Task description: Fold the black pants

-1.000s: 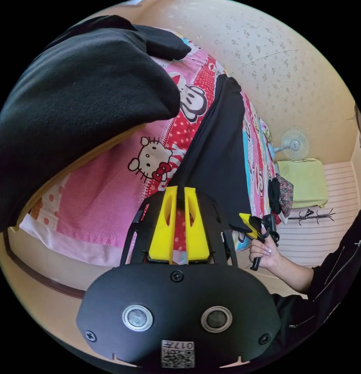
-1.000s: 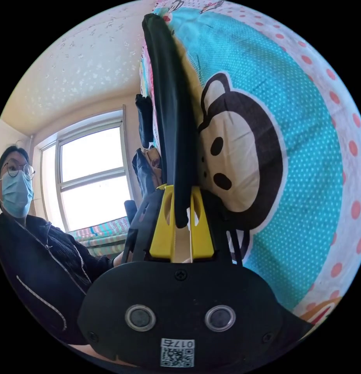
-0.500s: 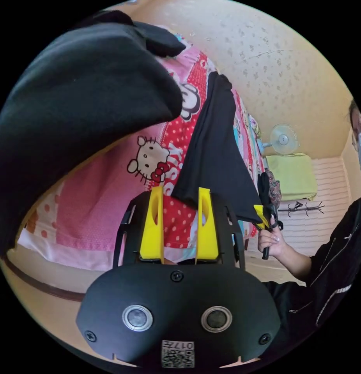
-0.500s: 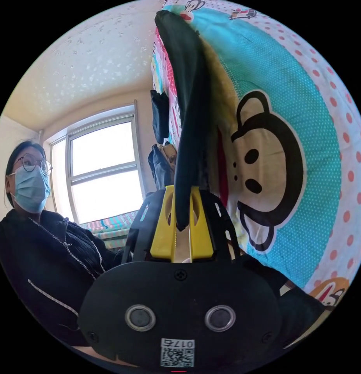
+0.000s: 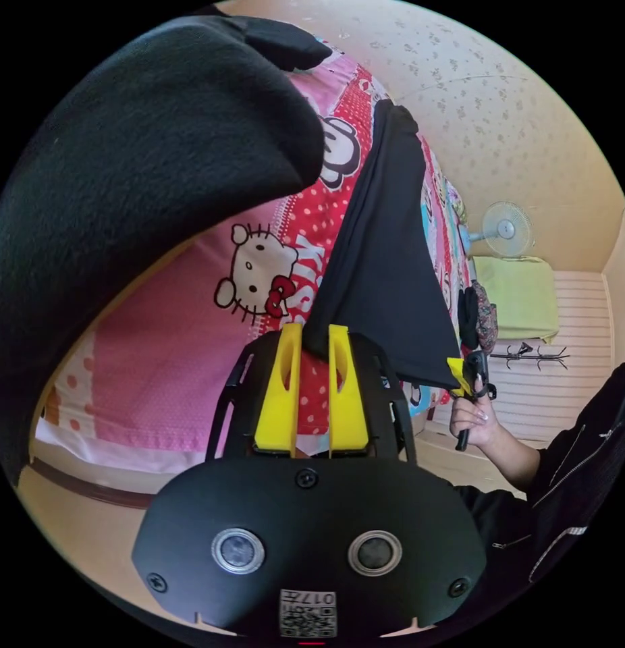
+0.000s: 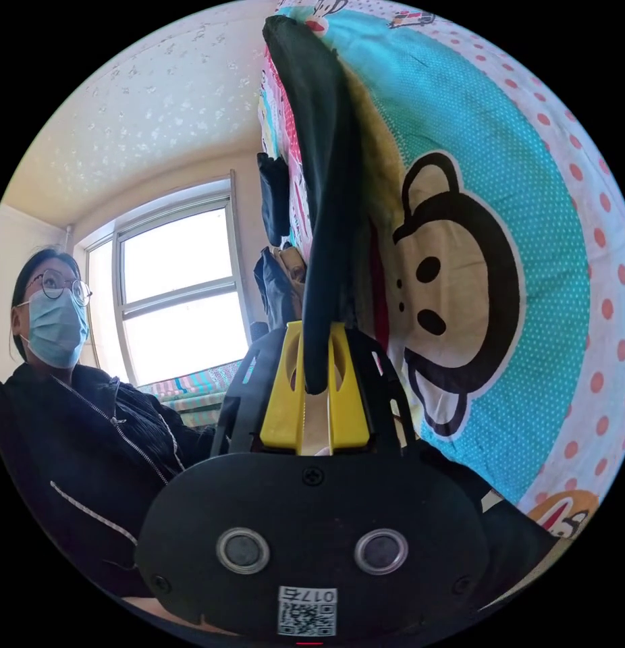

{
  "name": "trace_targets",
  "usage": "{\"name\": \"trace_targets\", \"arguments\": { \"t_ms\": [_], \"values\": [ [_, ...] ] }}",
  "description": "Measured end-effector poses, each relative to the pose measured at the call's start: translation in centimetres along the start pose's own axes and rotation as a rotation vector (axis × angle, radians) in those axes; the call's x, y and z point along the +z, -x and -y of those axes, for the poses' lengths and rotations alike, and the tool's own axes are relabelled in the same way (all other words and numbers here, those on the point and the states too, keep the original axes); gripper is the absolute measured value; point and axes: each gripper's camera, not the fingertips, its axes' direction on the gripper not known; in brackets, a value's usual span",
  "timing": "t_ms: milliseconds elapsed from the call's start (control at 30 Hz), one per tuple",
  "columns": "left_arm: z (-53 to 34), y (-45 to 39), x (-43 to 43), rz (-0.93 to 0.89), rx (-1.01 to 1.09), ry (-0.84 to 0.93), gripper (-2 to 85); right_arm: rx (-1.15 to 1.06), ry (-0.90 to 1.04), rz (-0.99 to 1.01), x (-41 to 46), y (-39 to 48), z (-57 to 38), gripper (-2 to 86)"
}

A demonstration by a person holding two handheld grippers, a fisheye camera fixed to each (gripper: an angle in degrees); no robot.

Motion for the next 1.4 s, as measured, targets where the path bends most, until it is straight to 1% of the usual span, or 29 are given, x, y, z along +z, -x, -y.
{"name": "trace_targets", "arguments": {
  "t_ms": [33,133,300,433,500,600,733,833,900,1067,1167,1233,1333,1400],
  "values": [
    [0.1,-0.1,-0.4,0.000,-0.002,-0.001,6.6,-0.014,0.009,-0.005,-0.4,0.4,0.0,5.6],
    [0.5,-0.6,-2.5,-0.101,0.016,0.010,5.8,-0.039,-0.005,0.008,-2.5,1.8,-0.3,5.4],
    [1.2,-4.4,-8.5,-0.217,0.089,-0.031,5.5,-0.077,-0.016,-0.043,-7.2,6.2,-1.0,4.7],
    [2.8,-10.0,-13.5,-0.193,0.238,-0.053,5.5,-0.126,-0.008,-0.050,-11.2,12.1,-1.1,4.2],
    [3.4,-13.4,-17.6,-0.223,0.305,-0.093,5.5,-0.160,0.002,-0.054,-13.0,14.8,-1.2,4.0],
    [2.7,-16.9,-21.9,-0.266,0.330,-0.129,5.5,-0.215,0.030,-0.060,-15.7,19.0,-2.1,3.9],
    [-0.5,-21.3,-25.0,-0.256,0.373,-0.123,5.5,-0.220,0.084,-0.057,-19.6,22.1,-5.0,3.9],
    [-4.7,-23.9,-25.1,-0.246,0.356,-0.079,5.5,-0.184,0.116,-0.066,-22.4,21.6,-8.5,3.9],
    [-8.6,-24.6,-23.5,-0.246,0.293,-0.025,5.5,-0.127,0.123,-0.068,-23.9,19.8,-11.0,4.0],
    [-13.8,-23.8,-19.1,-0.254,0.130,0.086,5.5,0.126,0.187,-0.041,-26.2,12.3,-16.4,4.1],
    [-13.3,-23.7,-17.9,-0.258,0.081,0.109,5.6,0.209,0.166,0.000,-27.0,10.3,-16.1,4.0],
    [-12.1,-24.0,-17.5,-0.247,0.068,0.107,5.6,0.224,0.162,0.004,-27.2,9.9,-14.8,4.0],
    [-8.5,-24.3,-17.1,-0.260,0.017,0.104,5.6,0.259,0.129,0.010,-27.5,9.8,-11.6,4.2],
    [-4.6,-23.9,-16.4,-0.306,-0.019,0.112,5.7,0.286,0.087,0.047,-27.6,9.6,-9.4,4.4]
  ]
}}
